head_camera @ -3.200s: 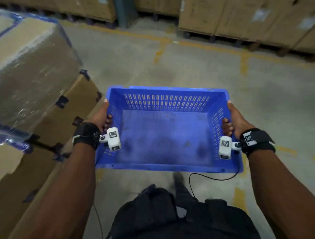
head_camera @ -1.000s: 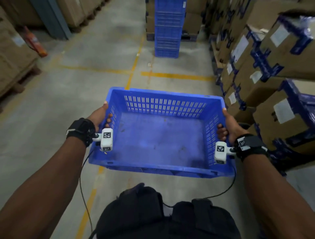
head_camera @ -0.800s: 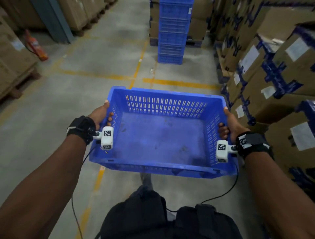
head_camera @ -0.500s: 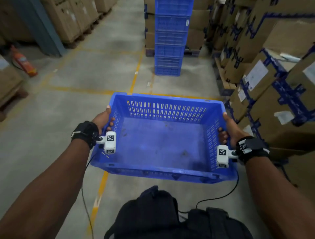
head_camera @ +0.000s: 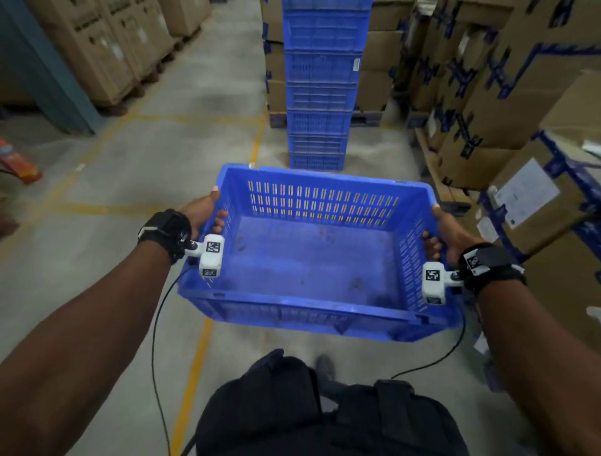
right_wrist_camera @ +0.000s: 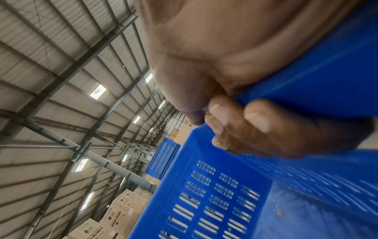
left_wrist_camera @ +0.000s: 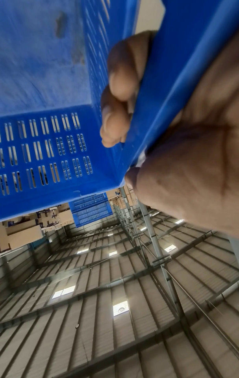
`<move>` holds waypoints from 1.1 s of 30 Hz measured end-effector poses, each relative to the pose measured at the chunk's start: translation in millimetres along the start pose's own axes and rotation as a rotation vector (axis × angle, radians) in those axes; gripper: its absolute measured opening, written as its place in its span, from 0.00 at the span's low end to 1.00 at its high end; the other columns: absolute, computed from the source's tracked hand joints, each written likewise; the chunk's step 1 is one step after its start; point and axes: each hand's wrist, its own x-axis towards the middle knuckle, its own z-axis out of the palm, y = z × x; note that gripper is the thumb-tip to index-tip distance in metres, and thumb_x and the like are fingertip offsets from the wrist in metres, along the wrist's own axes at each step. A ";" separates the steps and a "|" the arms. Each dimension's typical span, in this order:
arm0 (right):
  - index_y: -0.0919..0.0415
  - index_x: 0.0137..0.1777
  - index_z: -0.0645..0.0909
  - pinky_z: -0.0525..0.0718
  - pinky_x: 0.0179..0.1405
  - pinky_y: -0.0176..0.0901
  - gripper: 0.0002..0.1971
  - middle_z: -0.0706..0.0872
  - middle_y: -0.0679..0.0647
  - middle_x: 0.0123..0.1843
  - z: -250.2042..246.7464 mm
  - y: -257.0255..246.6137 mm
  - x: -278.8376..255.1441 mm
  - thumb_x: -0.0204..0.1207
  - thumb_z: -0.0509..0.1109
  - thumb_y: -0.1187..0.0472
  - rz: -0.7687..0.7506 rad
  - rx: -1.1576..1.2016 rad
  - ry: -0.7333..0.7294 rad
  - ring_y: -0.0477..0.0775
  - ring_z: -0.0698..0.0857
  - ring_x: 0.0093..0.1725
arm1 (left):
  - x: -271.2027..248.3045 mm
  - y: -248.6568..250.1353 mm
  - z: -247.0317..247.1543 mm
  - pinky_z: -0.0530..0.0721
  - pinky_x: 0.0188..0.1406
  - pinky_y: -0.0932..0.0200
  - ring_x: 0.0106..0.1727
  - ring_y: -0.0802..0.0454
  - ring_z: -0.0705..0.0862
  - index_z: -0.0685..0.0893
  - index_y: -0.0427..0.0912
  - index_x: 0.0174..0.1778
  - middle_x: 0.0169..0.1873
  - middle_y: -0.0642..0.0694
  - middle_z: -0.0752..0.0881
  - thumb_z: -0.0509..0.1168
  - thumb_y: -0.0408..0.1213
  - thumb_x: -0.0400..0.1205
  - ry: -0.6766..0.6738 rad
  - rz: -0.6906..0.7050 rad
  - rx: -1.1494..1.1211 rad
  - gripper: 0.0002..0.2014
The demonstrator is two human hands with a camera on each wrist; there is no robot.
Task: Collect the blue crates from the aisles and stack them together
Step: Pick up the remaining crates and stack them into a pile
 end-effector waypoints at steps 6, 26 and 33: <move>0.57 0.34 0.65 0.58 0.14 0.30 0.35 0.60 0.48 0.17 24.2 -149.6 91.8 0.78 0.49 0.22 -0.004 -0.044 -0.040 0.45 0.58 0.12 | 114.1 87.4 11.3 0.72 0.12 0.69 0.11 0.57 0.70 0.75 0.39 0.43 0.32 0.44 0.73 0.52 0.61 0.89 0.089 0.011 -0.022 0.26; 0.58 0.34 0.66 0.59 0.13 0.28 0.35 0.64 0.49 0.17 125.4 -542.6 395.0 0.79 0.48 0.23 0.029 -0.003 0.016 0.45 0.60 0.11 | 539.8 422.8 21.0 0.65 0.09 0.72 0.12 0.60 0.71 0.71 0.45 0.44 0.34 0.47 0.72 0.49 0.56 0.92 -0.008 0.055 0.070 0.20; 0.57 0.38 0.67 0.60 0.15 0.26 0.30 0.67 0.49 0.17 115.7 -697.0 447.3 0.85 0.45 0.32 -0.087 0.041 -0.021 0.44 0.63 0.11 | 650.8 567.1 59.3 0.74 0.11 0.69 0.11 0.59 0.74 0.73 0.42 0.44 0.15 0.49 0.80 0.48 0.54 0.92 -0.010 0.088 0.135 0.21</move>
